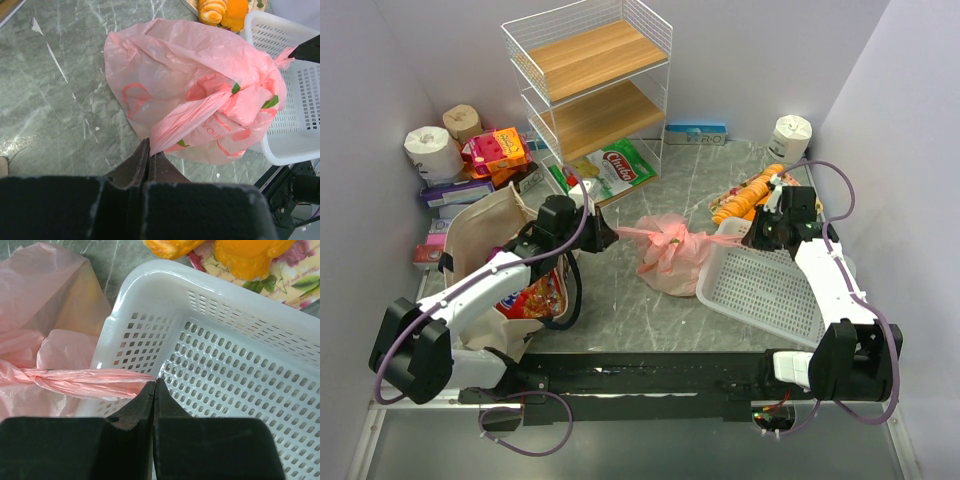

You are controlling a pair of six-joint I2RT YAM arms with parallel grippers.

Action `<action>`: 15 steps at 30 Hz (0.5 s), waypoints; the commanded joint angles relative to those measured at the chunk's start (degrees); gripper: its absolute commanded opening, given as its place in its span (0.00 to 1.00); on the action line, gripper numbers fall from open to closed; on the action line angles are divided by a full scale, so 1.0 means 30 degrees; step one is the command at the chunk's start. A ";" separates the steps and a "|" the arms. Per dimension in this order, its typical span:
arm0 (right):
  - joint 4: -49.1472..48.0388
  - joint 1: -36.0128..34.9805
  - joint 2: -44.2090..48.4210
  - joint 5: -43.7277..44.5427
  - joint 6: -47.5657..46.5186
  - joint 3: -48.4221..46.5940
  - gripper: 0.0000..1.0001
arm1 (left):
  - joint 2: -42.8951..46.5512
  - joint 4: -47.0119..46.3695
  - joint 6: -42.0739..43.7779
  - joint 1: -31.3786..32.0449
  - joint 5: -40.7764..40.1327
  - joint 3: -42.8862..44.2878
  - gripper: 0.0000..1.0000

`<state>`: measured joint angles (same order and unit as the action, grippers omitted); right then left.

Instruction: Place the mixed food into the grocery bags and tie them

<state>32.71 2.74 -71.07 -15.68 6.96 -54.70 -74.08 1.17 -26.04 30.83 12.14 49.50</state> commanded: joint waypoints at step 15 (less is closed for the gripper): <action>-0.0619 0.1986 0.0690 0.3970 -0.1060 -0.0049 0.00 | 0.0759 0.0753 0.2376 -0.1459 -0.2847 0.0608 0.01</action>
<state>32.58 4.14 -70.94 -17.19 7.44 -53.89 -74.08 1.19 -24.99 30.17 12.21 48.86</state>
